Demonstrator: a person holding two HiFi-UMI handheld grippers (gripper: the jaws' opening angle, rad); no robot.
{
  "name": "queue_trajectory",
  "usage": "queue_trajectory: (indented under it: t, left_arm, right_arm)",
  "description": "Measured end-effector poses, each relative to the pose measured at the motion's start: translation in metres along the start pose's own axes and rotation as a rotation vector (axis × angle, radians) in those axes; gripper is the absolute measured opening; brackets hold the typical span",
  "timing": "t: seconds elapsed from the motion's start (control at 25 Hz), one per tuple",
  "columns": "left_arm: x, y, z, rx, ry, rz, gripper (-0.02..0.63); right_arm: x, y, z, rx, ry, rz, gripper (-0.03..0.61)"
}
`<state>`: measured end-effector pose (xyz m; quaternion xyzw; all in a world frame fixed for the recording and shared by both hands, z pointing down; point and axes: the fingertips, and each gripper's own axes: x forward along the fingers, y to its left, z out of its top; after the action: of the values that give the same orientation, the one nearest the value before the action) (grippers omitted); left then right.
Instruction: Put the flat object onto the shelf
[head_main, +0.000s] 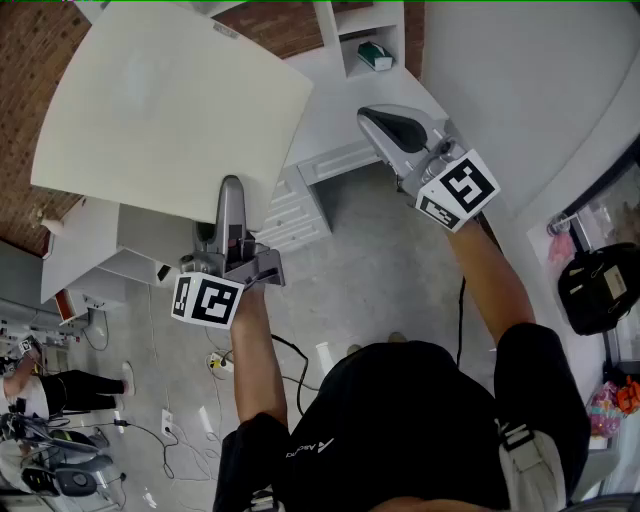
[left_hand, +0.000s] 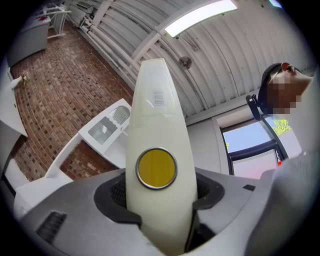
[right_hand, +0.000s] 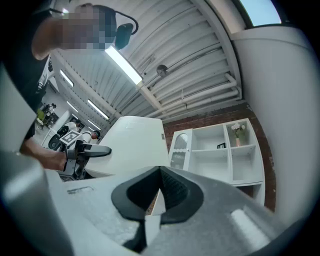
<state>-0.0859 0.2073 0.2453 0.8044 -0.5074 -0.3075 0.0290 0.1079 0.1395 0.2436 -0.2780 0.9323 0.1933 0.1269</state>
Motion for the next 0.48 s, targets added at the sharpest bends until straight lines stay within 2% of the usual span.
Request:
queue_trajectory:
  t: [0.48]
  left_arm:
    - [0.019, 0.004, -0.026, -0.047, 0.024, 0.021, 0.253]
  right_arm:
    - [-0.014, -0.019, -0.015, 0.033, -0.01, 0.024, 0.0]
